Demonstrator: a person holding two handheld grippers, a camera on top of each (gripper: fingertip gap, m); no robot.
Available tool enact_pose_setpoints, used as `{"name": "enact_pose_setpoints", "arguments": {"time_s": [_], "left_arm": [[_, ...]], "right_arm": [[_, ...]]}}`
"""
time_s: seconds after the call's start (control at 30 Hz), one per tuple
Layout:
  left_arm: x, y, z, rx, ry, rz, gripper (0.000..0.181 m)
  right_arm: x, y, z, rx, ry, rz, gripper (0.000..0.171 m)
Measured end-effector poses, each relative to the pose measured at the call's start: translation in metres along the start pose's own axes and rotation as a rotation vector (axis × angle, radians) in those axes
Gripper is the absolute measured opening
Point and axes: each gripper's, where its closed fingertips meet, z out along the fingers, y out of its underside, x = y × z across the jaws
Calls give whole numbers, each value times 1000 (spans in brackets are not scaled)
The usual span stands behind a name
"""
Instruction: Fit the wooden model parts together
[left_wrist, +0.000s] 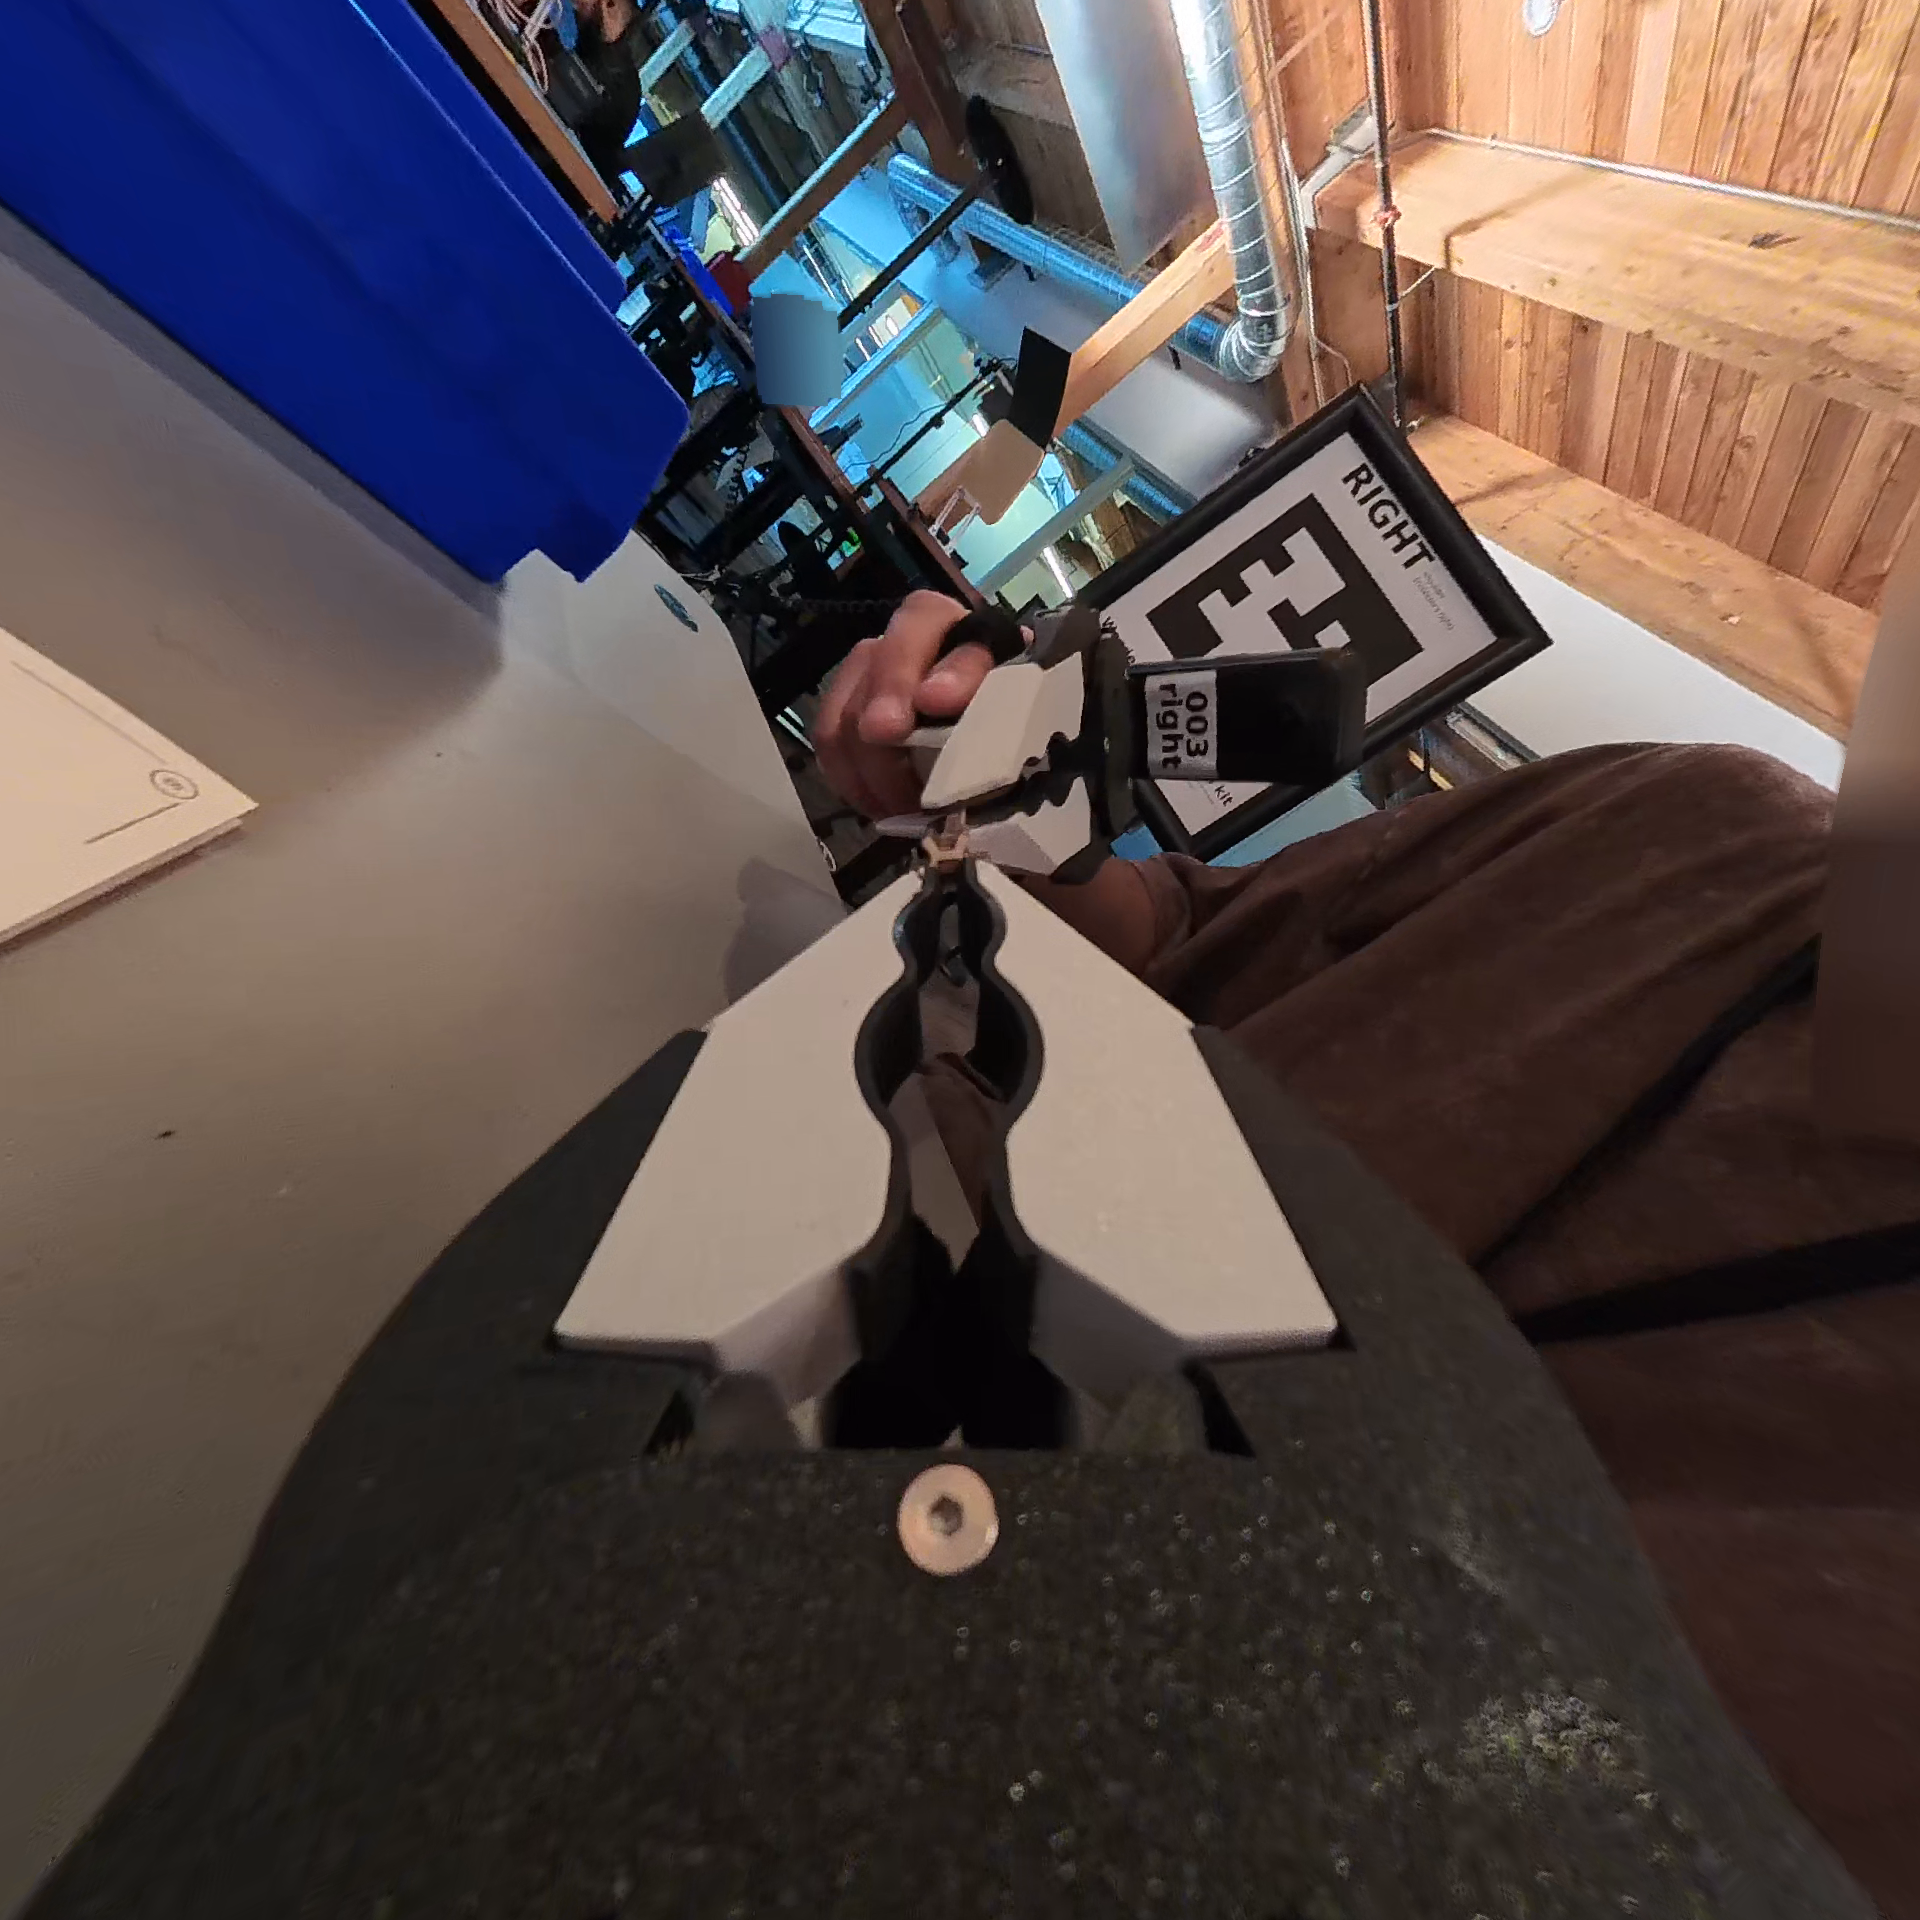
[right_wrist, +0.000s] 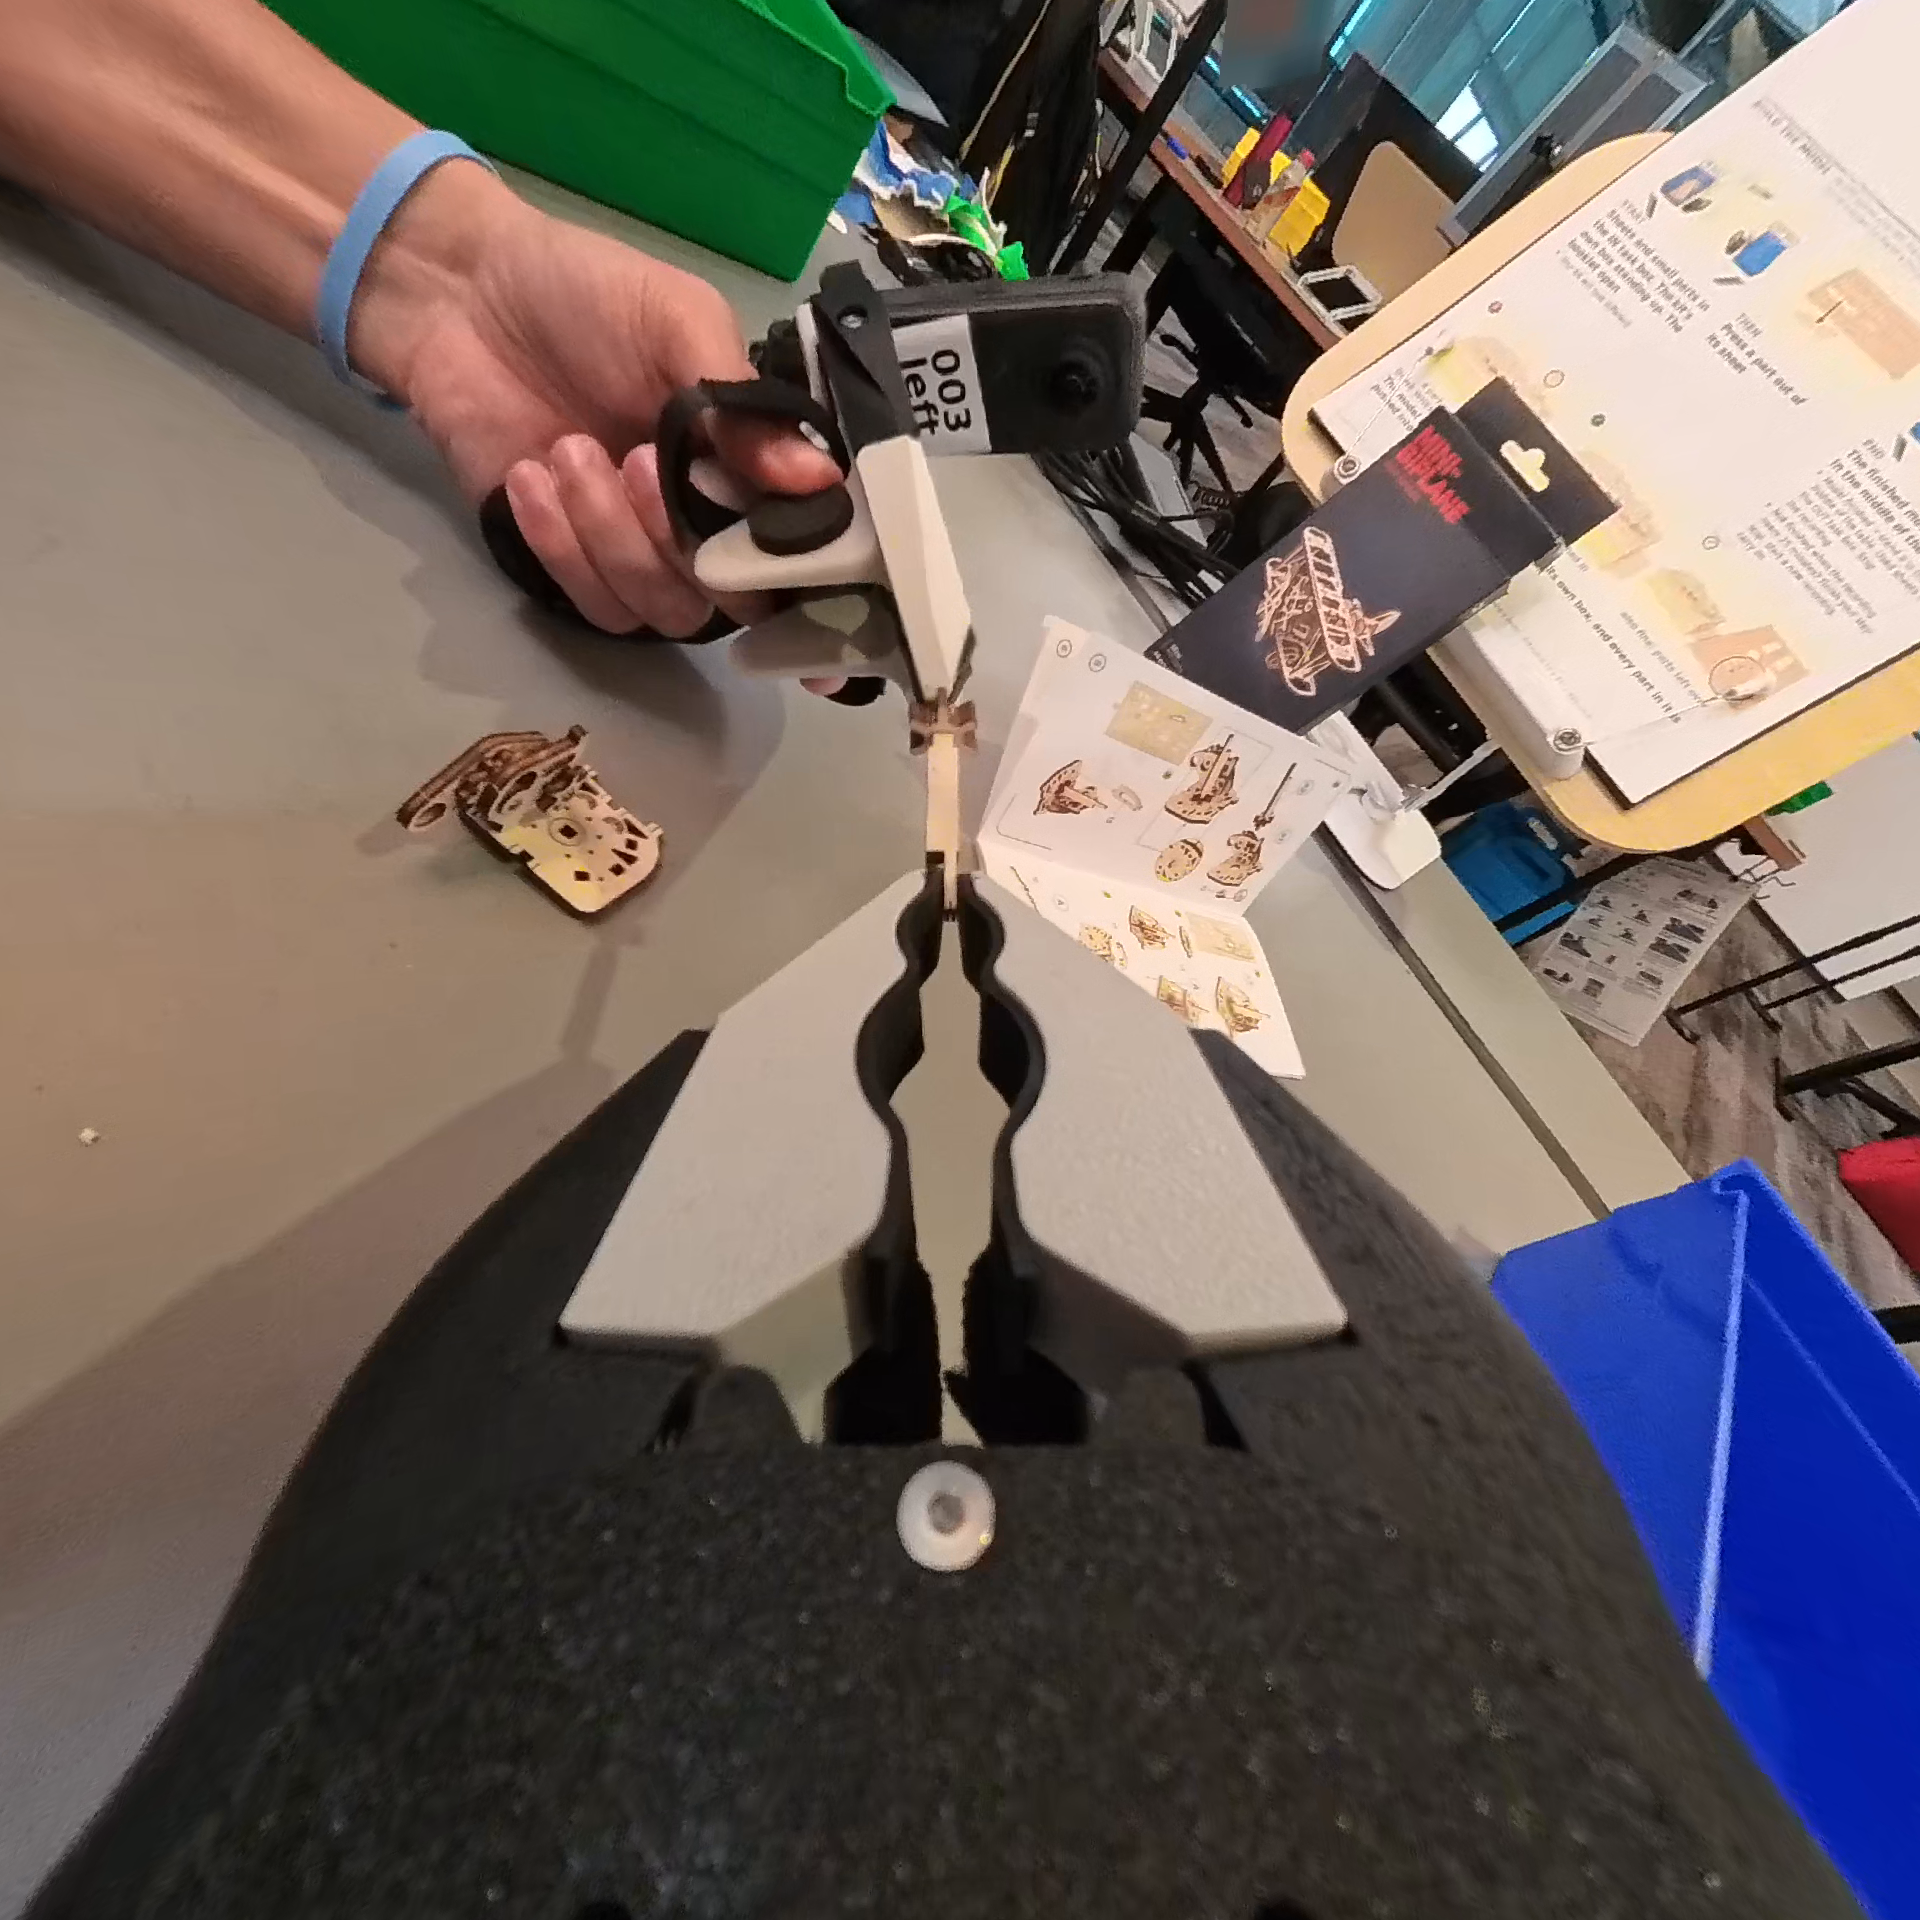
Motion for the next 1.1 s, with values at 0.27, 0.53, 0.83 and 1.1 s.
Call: {"name": "enact_pose_setpoints", "arguments": {"time_s": [0.27, 0.53, 0.83, 1.1], "left_arm": [[1, 0, 0, 5, 19, -14, 0], [-2, 3, 1, -6, -4, -7, 1], [-7, 9, 6, -36, -49, 19, 1], [-7, 12, 9, -46, -54, 35, 1]], "right_arm": [[-1, -2, 0, 15, -3, 5, 2], [-2, -1, -1, -14, -51, 74, 1], [-5, 6, -4, -42, -88, 98, 1], [-7, 10, -7, -51, -102, 107, 1]]}}
